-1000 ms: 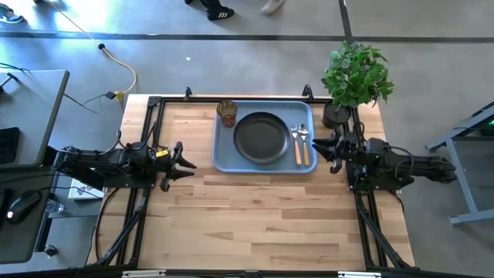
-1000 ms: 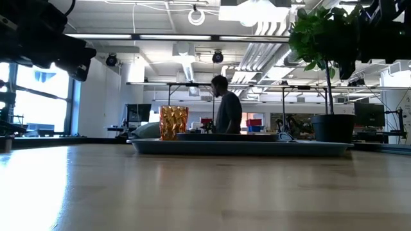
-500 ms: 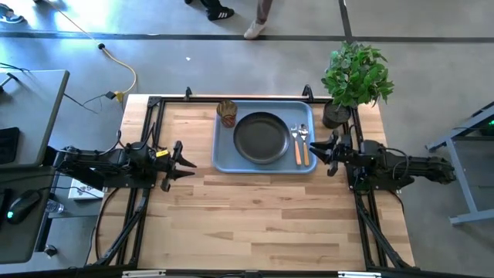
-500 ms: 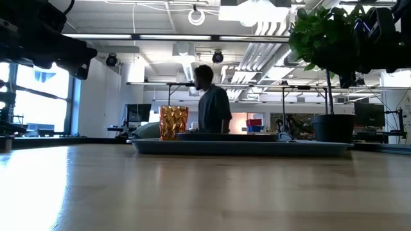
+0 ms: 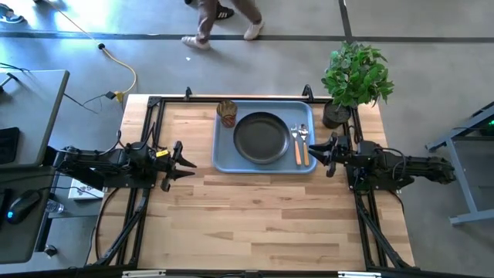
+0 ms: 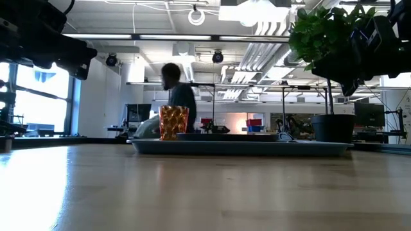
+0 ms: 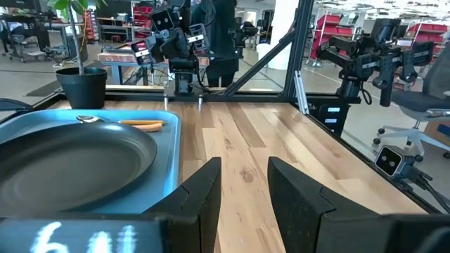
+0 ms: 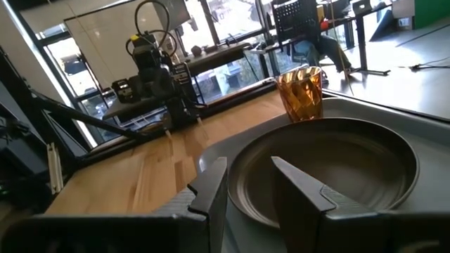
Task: Pick and place plate/cup/fork/spoon on tray
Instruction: Return to Home Position
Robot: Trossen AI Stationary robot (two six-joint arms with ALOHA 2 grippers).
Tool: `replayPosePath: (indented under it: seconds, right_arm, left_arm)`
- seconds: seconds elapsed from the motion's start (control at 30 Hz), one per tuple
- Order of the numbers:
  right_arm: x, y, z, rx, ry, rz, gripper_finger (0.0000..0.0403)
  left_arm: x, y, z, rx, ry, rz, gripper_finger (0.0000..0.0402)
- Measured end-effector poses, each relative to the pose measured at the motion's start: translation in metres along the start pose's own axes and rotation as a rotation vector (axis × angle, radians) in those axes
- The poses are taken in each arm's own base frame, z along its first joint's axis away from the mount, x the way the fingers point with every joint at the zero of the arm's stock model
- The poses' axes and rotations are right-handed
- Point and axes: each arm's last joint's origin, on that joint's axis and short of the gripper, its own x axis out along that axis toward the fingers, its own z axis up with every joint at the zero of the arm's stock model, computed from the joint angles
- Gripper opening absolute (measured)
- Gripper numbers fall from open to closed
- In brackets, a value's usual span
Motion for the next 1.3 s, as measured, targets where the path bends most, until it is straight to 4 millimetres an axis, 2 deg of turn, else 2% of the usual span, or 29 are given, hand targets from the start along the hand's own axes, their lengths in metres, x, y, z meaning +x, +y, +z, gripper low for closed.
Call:
replayPosePath:
  seconds: [1.3]
  right_arm:
    - [0.0000, -0.0009, -0.0026, -0.004, 0.027, -0.009, 0.0099]
  left_arm:
    - [0.0000, 0.0000, 0.0001, 0.000, 0.000, -0.001, 0.0106]
